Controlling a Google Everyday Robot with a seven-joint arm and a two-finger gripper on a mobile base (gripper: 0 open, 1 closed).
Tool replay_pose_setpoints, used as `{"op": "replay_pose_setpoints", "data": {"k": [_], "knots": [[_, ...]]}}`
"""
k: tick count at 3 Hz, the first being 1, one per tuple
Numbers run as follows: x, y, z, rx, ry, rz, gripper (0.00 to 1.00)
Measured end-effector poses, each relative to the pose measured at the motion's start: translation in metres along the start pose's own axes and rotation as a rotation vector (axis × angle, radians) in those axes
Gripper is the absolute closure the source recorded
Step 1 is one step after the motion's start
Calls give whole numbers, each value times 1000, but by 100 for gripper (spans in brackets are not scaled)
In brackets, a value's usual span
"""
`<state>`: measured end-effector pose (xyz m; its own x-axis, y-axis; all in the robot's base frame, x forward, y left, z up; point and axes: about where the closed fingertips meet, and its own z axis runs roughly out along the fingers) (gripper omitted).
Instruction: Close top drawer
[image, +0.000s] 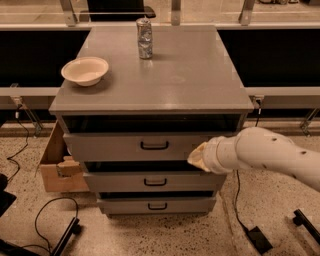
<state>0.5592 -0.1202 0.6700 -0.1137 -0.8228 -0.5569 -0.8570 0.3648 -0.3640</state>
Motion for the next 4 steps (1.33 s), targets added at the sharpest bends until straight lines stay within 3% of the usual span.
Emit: {"op": "replay_pose_setpoints", "data": {"k": [1, 2, 3, 4], "knots": [[-2, 14, -42, -30, 61, -141, 100], [4, 9, -94, -77, 141, -222, 100], [22, -22, -156, -88, 220, -186, 100], [43, -36, -183, -169, 249, -122, 100]]}}
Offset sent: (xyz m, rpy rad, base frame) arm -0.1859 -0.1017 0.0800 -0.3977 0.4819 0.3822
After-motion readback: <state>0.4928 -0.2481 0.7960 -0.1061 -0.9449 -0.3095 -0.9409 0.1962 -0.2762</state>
